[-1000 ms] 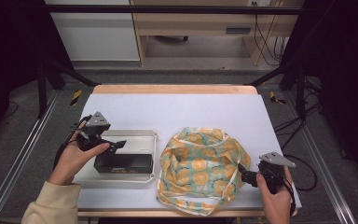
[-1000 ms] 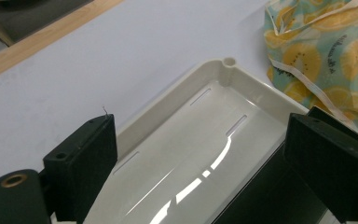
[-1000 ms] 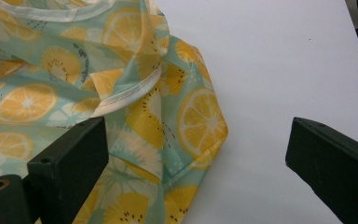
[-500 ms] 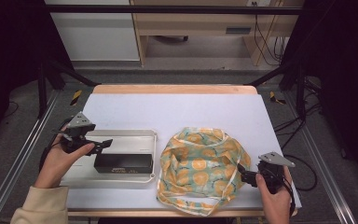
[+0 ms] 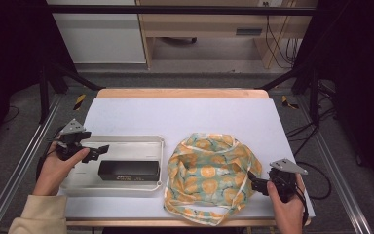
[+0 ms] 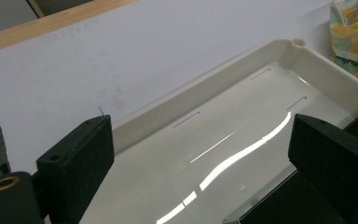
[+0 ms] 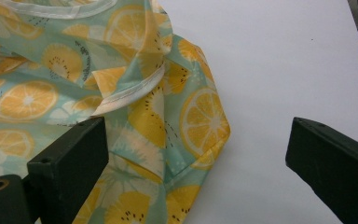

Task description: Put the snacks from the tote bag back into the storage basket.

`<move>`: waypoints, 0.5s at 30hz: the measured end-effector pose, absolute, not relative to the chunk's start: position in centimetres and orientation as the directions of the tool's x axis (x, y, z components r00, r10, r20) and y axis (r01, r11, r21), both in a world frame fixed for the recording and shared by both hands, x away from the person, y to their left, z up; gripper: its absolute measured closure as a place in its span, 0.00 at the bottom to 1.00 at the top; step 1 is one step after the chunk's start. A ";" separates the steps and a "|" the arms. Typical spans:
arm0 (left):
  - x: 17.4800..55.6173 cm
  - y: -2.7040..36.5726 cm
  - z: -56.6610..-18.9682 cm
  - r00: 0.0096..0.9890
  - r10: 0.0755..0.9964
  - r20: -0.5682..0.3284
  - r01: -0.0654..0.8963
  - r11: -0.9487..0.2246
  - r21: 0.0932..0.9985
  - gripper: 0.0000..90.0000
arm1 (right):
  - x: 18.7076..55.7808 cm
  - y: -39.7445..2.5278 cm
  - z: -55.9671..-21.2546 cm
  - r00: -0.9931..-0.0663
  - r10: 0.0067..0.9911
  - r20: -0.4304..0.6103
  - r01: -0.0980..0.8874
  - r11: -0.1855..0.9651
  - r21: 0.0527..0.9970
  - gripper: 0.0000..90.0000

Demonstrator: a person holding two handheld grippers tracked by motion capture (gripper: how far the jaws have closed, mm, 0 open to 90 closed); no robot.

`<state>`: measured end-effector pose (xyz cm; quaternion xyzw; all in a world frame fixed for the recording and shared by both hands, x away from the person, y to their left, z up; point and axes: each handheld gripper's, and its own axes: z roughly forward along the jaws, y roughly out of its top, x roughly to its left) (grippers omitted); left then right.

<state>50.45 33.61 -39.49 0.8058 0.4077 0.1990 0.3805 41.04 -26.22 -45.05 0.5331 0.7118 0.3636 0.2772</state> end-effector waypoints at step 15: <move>51.2 36.0 -41.4 0.495 0.868 0.050 0.546 -0.355 0.758 0.06 | 41.1 -26.2 -45.1 -0.282 0.960 -0.009 0.562 0.172 0.809 0.07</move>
